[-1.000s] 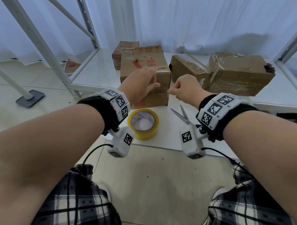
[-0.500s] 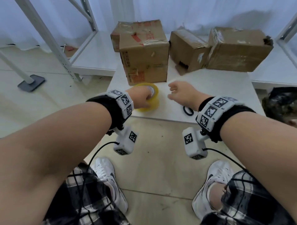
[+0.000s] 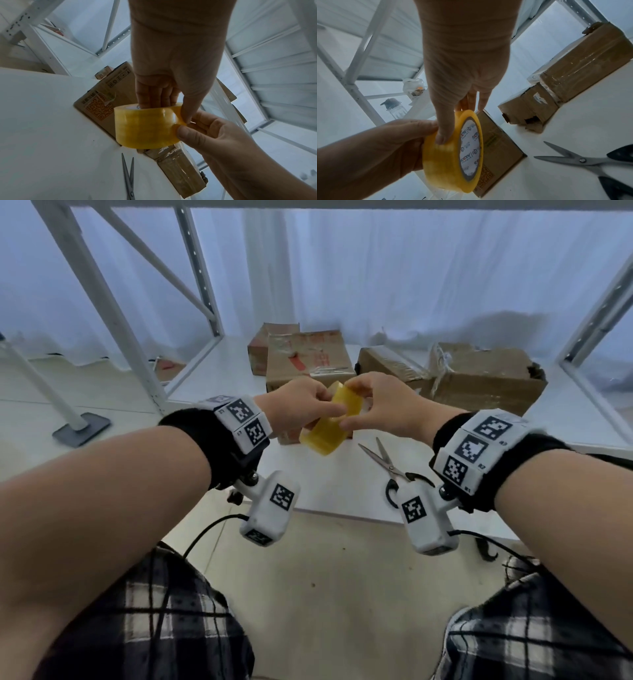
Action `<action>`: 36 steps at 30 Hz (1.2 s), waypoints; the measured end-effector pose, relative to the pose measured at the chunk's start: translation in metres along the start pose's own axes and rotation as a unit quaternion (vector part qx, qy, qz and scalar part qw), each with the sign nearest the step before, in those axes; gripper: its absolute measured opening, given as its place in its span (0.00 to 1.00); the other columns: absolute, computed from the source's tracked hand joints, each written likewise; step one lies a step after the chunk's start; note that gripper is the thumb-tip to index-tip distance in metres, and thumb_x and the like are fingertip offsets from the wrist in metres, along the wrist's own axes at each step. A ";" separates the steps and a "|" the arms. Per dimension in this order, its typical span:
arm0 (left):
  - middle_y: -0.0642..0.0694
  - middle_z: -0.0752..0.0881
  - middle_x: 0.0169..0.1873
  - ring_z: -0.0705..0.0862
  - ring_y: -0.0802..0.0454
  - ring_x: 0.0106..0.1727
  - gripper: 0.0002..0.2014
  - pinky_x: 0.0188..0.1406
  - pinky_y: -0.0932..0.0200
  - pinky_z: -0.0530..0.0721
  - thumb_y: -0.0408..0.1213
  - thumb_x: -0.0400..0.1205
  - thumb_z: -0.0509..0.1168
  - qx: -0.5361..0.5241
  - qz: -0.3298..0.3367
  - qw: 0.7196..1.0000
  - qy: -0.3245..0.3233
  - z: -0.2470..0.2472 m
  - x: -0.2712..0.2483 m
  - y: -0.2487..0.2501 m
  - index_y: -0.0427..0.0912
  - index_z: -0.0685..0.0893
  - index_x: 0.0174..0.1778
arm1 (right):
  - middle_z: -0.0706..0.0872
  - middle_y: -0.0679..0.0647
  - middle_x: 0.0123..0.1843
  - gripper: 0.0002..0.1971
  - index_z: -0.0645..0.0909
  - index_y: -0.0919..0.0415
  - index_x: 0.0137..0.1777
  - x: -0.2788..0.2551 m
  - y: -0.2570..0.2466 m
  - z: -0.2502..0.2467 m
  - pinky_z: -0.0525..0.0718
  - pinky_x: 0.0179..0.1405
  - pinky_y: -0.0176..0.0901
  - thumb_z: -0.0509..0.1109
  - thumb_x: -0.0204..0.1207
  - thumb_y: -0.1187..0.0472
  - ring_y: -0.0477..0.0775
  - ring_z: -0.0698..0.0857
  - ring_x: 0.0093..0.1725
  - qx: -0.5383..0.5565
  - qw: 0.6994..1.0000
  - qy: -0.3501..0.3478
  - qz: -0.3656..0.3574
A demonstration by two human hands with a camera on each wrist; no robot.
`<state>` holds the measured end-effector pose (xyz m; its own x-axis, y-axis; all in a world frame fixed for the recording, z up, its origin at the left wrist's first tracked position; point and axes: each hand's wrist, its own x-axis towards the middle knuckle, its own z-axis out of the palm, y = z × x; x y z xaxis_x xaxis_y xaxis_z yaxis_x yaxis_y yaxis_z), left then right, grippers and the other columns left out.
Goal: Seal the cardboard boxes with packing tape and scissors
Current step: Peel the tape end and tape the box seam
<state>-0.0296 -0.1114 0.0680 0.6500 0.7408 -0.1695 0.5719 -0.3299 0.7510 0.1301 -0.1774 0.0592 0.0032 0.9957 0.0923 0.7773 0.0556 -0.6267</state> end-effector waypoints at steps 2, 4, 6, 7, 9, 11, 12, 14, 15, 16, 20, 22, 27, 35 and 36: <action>0.43 0.83 0.42 0.81 0.50 0.41 0.15 0.39 0.59 0.81 0.46 0.81 0.67 -0.005 -0.002 1.000 0.008 0.002 0.000 -0.002 0.37 0.84 0.53 | 0.80 0.58 0.64 0.33 0.75 0.63 0.70 0.002 0.001 0.004 0.78 0.66 0.49 0.82 0.67 0.56 0.56 0.79 0.64 0.015 1.000 0.005 -0.006; 0.45 0.82 0.43 0.80 0.51 0.41 0.12 0.35 0.60 0.79 0.44 0.82 0.67 0.000 -0.006 1.000 0.002 0.004 -0.001 -0.004 0.38 0.82 0.53 | 0.78 0.56 0.65 0.37 0.70 0.62 0.73 0.004 0.006 0.007 0.76 0.64 0.42 0.83 0.66 0.58 0.54 0.78 0.66 0.062 0.998 -0.005 0.011; 0.47 0.80 0.43 0.79 0.51 0.42 0.08 0.33 0.60 0.76 0.43 0.82 0.66 0.003 -0.012 1.000 -0.012 0.007 -0.003 -0.005 0.43 0.80 0.51 | 0.75 0.54 0.65 0.43 0.62 0.59 0.76 0.005 0.008 0.010 0.76 0.60 0.37 0.83 0.65 0.59 0.52 0.77 0.65 0.114 0.992 -0.032 0.036; 0.47 0.80 0.44 0.79 0.51 0.43 0.06 0.33 0.60 0.75 0.42 0.81 0.66 0.002 -0.013 1.000 -0.015 0.008 -0.003 -0.005 0.45 0.80 0.49 | 0.74 0.54 0.64 0.46 0.60 0.57 0.77 0.006 0.008 0.011 0.77 0.59 0.37 0.84 0.64 0.59 0.52 0.77 0.65 0.129 0.990 -0.040 0.041; 0.47 0.80 0.44 0.79 0.51 0.43 0.04 0.33 0.60 0.74 0.42 0.81 0.66 -0.005 -0.013 1.000 -0.012 0.009 -0.004 -0.006 0.47 0.79 0.46 | 0.73 0.56 0.63 0.46 0.58 0.55 0.75 0.006 0.009 0.012 0.82 0.58 0.41 0.84 0.63 0.59 0.53 0.78 0.63 0.145 0.988 -0.040 0.041; 0.47 0.80 0.43 0.78 0.51 0.44 0.04 0.34 0.60 0.74 0.41 0.80 0.67 -0.008 -0.010 1.000 -0.008 0.011 -0.005 -0.006 0.47 0.79 0.44 | 0.73 0.58 0.61 0.43 0.58 0.53 0.71 0.006 0.009 0.014 0.83 0.59 0.45 0.84 0.63 0.59 0.54 0.78 0.59 0.141 0.989 -0.035 0.035; 0.47 0.80 0.44 0.78 0.50 0.45 0.04 0.35 0.60 0.74 0.41 0.79 0.68 -0.007 -0.009 1.000 -0.007 0.011 -0.005 -0.006 0.47 0.79 0.43 | 0.74 0.59 0.60 0.42 0.59 0.53 0.69 0.006 0.010 0.015 0.83 0.59 0.46 0.84 0.62 0.59 0.54 0.78 0.58 0.139 0.989 -0.034 0.034; 0.47 0.80 0.45 0.78 0.49 0.46 0.04 0.36 0.59 0.75 0.41 0.79 0.68 -0.008 -0.010 1.000 -0.011 0.011 -0.006 -0.006 0.46 0.80 0.45 | 0.73 0.59 0.57 0.41 0.60 0.52 0.67 0.008 0.011 0.017 0.84 0.57 0.47 0.85 0.61 0.58 0.54 0.78 0.55 0.140 0.989 -0.035 0.037; 0.46 0.80 0.45 0.78 0.50 0.45 0.05 0.36 0.59 0.75 0.41 0.79 0.68 -0.010 -0.009 1.000 -0.012 0.011 -0.006 -0.006 0.45 0.80 0.46 | 0.73 0.58 0.56 0.41 0.60 0.52 0.66 0.008 0.011 0.016 0.84 0.56 0.47 0.85 0.61 0.57 0.53 0.78 0.53 0.140 0.989 -0.034 0.040; 0.46 0.80 0.45 0.78 0.50 0.45 0.06 0.35 0.59 0.75 0.41 0.79 0.68 -0.011 -0.007 1.000 -0.012 0.011 -0.007 -0.005 0.44 0.81 0.48 | 0.73 0.56 0.54 0.41 0.60 0.52 0.65 0.007 0.011 0.016 0.84 0.55 0.46 0.85 0.60 0.58 0.52 0.77 0.51 0.142 0.989 -0.031 0.042; 0.46 0.79 0.46 0.76 0.51 0.44 0.06 0.36 0.59 0.74 0.40 0.81 0.65 -0.018 -0.008 1.000 0.001 0.012 -0.006 -0.003 0.42 0.80 0.50 | 0.72 0.52 0.44 0.36 0.62 0.55 0.62 0.005 0.008 0.014 0.79 0.39 0.33 0.84 0.64 0.62 0.45 0.73 0.40 0.164 0.986 0.004 0.028; 0.47 0.78 0.44 0.75 0.52 0.43 0.04 0.38 0.58 0.73 0.39 0.82 0.62 -0.040 -0.021 0.999 0.017 0.011 -0.006 -0.002 0.43 0.79 0.48 | 0.74 0.54 0.47 0.35 0.63 0.56 0.64 0.005 0.007 0.014 0.78 0.41 0.32 0.82 0.65 0.64 0.46 0.74 0.43 0.170 0.985 0.018 0.016; 0.46 0.75 0.44 0.72 0.45 0.49 0.09 0.42 0.52 0.71 0.42 0.72 0.59 -0.129 -0.004 0.991 0.031 0.002 -0.012 0.000 0.42 0.77 0.44 | 0.69 0.52 0.74 0.51 0.56 0.49 0.81 -0.003 0.021 0.008 0.78 0.67 0.44 0.84 0.63 0.65 0.52 0.74 0.72 0.174 0.978 -0.099 0.057; 0.49 0.81 0.41 0.80 0.53 0.40 0.14 0.35 0.65 0.78 0.53 0.83 0.63 -0.049 0.026 0.998 0.032 0.008 -0.007 0.003 0.45 0.78 0.46 | 0.81 0.53 0.54 0.21 0.78 0.58 0.60 -0.001 0.016 0.007 0.77 0.49 0.43 0.78 0.69 0.64 0.53 0.80 0.50 -0.011 0.998 0.055 0.010; 0.48 0.82 0.42 0.81 0.52 0.42 0.14 0.38 0.63 0.78 0.53 0.84 0.62 -0.058 0.015 0.997 0.048 0.008 -0.005 0.003 0.44 0.79 0.47 | 0.79 0.51 0.53 0.20 0.78 0.59 0.60 -0.001 0.012 0.008 0.73 0.50 0.41 0.78 0.68 0.63 0.51 0.77 0.50 -0.044 0.997 0.065 -0.008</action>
<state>-0.0270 -0.1208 0.0662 0.6116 0.7862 -0.0884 0.4883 -0.2872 0.8241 0.1347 -0.1771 0.0450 0.0675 0.9766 0.2040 0.8301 0.0585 -0.5546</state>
